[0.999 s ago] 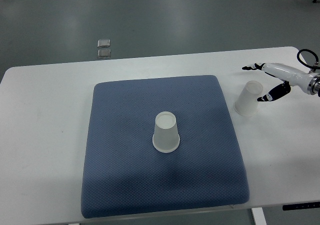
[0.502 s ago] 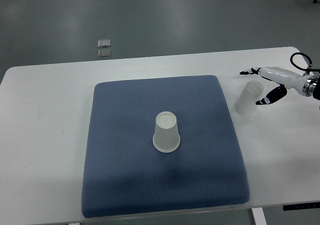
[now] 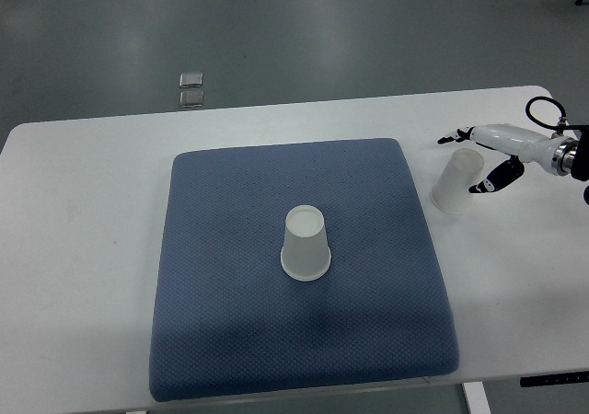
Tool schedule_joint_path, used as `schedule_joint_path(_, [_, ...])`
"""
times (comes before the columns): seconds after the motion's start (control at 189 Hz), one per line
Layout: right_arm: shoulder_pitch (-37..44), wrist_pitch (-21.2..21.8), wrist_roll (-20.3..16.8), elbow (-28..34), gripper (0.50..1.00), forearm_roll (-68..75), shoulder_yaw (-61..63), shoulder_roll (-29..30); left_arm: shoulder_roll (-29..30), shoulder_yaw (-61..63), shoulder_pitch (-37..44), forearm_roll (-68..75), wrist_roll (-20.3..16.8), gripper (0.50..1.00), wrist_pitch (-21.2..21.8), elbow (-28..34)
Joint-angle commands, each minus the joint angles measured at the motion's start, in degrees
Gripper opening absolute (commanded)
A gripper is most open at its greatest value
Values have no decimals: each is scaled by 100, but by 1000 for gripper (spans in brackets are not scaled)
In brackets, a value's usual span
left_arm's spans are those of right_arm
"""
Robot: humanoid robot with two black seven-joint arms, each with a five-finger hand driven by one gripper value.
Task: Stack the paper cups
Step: 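Lower the right hand over the white cup beside the pad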
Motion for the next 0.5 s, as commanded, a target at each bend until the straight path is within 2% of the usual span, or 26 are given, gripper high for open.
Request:
schedule_joint_path(0.0, [34, 14, 0, -29, 829, 6, -67, 18, 0, 0, 0, 0, 0, 1000, 0, -1])
schedule_joint_path(0.269, [69, 49, 0, -73, 797, 6, -94, 18, 0, 0, 0, 0, 0, 1000, 0, -1])
schedule_joint_path(0.497, [78, 84, 9, -90, 725, -3, -129, 18, 0, 0, 0, 0, 0, 1000, 0, -1])
